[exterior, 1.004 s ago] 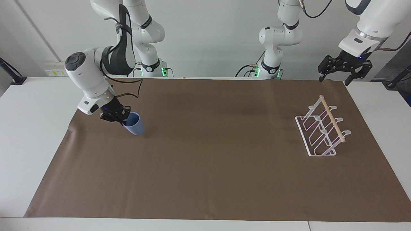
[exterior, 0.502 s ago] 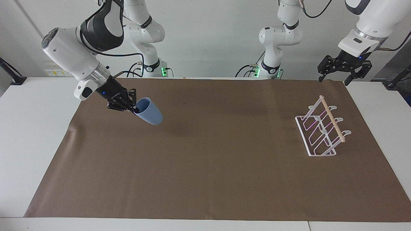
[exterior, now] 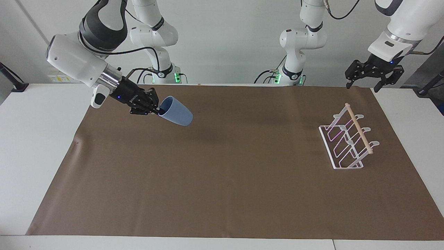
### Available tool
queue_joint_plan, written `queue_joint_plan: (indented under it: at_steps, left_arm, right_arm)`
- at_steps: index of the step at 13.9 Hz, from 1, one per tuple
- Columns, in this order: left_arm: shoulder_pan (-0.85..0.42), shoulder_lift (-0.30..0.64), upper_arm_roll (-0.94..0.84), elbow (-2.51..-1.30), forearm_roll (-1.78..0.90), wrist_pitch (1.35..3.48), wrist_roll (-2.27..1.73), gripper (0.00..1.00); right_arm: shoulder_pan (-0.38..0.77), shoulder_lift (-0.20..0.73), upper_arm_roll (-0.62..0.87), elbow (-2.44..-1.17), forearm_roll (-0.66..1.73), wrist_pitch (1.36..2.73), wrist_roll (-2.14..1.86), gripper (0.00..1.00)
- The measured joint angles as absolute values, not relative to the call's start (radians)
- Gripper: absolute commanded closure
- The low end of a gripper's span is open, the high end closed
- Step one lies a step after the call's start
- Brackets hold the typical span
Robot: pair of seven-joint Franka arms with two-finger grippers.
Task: Hang cup on cup holder
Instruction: 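Lift the blue cup with the right gripper and carry it toward the rack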
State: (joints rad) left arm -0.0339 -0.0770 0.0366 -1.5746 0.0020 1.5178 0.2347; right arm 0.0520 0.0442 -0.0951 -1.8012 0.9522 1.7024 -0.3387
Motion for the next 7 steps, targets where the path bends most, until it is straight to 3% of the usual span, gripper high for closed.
queue_joint_plan:
  at_steps: [7]
  left_arm:
    - [-0.033, -0.079, 0.036, -1.577, -0.158, 1.551, 0.235, 0.00]
  right_arm:
    - [0.139, 0.004, -0.092, -1.994, 1.367, 1.688, -0.339, 1.00]
